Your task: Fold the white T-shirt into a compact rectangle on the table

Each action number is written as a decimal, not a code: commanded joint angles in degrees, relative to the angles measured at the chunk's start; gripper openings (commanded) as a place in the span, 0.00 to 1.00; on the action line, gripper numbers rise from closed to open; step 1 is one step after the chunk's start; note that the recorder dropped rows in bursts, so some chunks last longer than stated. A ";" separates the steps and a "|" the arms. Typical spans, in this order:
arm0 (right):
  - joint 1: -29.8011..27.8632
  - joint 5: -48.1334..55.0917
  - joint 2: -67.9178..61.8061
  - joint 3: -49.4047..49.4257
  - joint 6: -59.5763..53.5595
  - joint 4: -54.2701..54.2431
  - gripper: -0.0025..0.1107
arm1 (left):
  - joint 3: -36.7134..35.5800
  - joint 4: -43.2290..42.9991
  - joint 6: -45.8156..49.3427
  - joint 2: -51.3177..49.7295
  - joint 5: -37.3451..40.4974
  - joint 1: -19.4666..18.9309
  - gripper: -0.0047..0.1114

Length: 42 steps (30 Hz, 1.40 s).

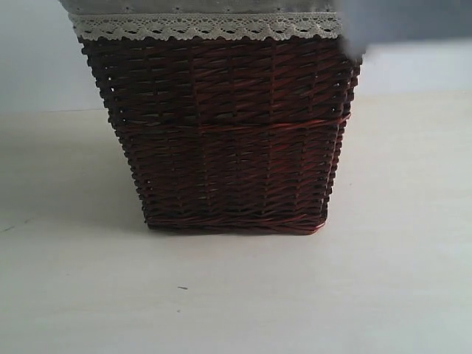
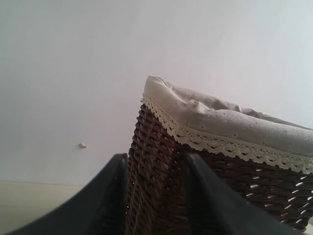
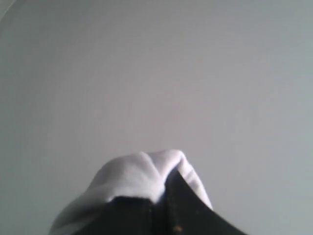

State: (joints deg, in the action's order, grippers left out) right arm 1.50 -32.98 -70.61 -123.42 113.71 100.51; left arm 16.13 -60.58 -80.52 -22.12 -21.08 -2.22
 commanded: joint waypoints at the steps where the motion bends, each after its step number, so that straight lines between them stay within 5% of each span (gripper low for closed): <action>1: 0.17 -10.06 -0.99 -0.07 1.71 -0.57 0.02 | -1.12 -0.18 -0.44 0.06 -0.88 0.12 0.37; 16: 0.17 -33.06 -2.56 14.90 4.95 -0.57 0.02 | -2.38 -0.45 -0.44 0.06 -0.88 0.12 0.37; 30: 0.05 -34.53 7.72 40.72 -1.29 -0.57 0.02 | -2.36 -0.45 -0.44 0.06 -0.88 0.12 0.37; 37: -1.16 -16.05 9.20 53.71 -8.40 -0.57 0.02 | -2.62 -2.02 -0.44 0.06 -1.30 0.12 0.37; 42: -7.07 0.72 9.73 58.83 -13.04 -0.57 0.02 | -2.62 -2.38 -0.58 0.06 -1.62 0.12 0.37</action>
State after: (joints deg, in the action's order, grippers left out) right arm -2.40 -42.09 -61.55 -65.78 102.90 102.15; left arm 13.71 -62.67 -80.76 -22.12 -22.08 -2.22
